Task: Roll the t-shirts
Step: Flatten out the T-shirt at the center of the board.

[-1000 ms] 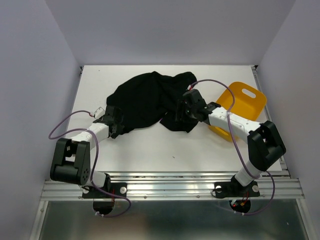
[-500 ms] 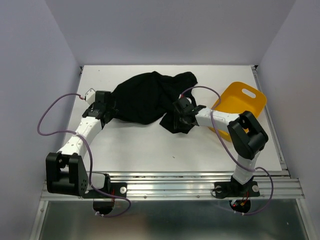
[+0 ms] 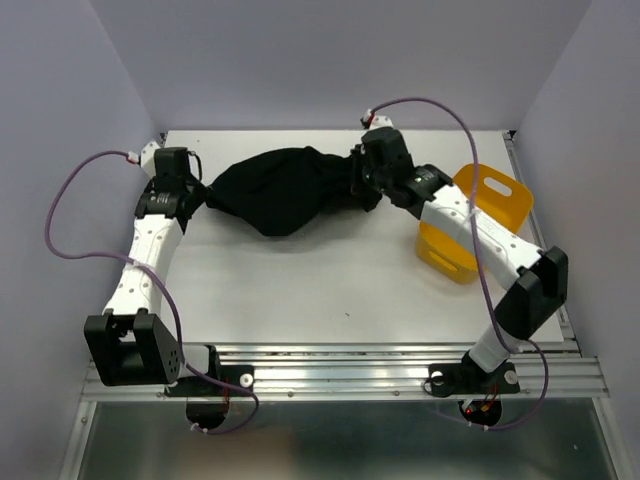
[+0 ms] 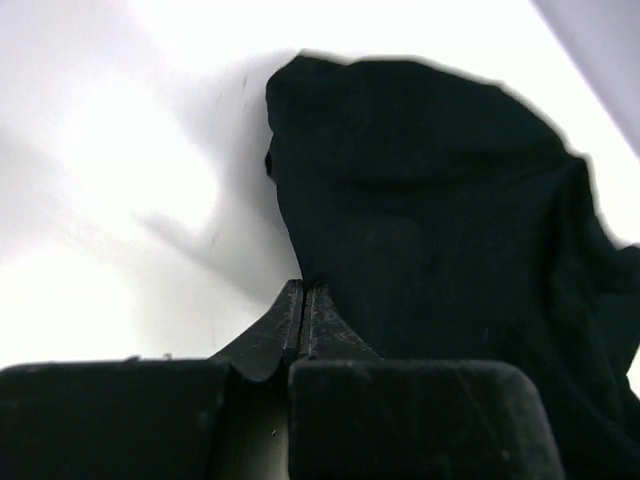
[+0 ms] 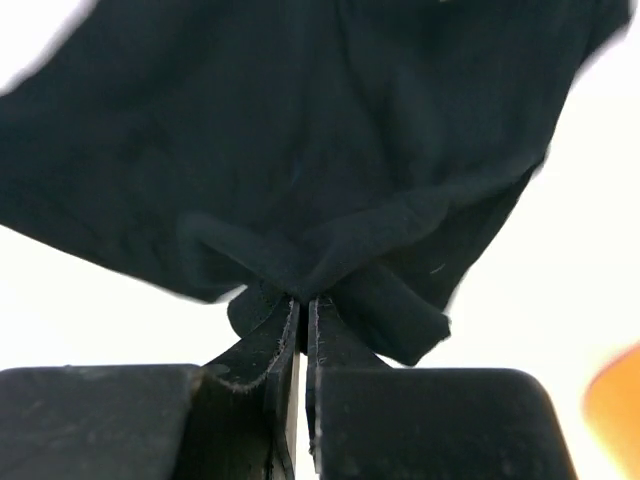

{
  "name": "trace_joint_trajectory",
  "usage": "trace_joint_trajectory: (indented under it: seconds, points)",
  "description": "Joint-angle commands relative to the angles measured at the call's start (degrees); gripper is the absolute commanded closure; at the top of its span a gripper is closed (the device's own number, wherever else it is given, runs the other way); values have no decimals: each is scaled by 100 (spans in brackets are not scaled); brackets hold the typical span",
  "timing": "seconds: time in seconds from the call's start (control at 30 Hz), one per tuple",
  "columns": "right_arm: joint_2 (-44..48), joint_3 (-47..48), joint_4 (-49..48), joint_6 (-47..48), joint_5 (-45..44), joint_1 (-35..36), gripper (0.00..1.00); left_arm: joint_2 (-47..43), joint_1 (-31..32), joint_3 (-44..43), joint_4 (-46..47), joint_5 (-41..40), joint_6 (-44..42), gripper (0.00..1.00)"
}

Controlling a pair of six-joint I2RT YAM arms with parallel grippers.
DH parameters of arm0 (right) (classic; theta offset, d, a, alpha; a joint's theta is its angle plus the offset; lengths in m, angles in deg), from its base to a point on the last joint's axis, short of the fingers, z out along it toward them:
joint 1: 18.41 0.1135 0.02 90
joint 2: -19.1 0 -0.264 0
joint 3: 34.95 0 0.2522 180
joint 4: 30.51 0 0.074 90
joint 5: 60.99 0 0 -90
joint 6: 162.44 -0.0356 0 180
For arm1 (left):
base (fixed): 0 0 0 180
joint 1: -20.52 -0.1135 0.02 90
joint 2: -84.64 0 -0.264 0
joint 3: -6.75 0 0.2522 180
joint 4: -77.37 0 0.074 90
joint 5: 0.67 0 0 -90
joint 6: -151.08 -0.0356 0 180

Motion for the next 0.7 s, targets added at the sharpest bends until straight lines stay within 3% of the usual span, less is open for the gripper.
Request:
trace_joint_trajectory:
  seconds: [0.0,0.13,0.37,0.4,0.47,0.53,0.67]
  points:
    - [659,762,311,520,-55,-111,99,-71,-312,-828,-154,67,-515,100]
    - [1150,570,645,424,367,-111,99,-290,-532,-803,-251,305,-620,100]
    - [2495,-1125,1436,-32,859,-111,96,-1124,-638,348,-646,129,-726,100]
    - [2618,-1354,1497,-172,990,-111,82,-1213,-638,523,-664,164,-682,100]
    - [2900,-2048,1498,-366,1325,-111,77,-1415,-629,1068,-673,374,-577,100]
    - [3032,-2400,1445,-700,1554,-111,53,-1503,-638,1576,-594,568,-436,100]
    - [3217,-2806,1183,-1340,1449,-111,41,-1557,-638,1852,-436,683,-278,100]
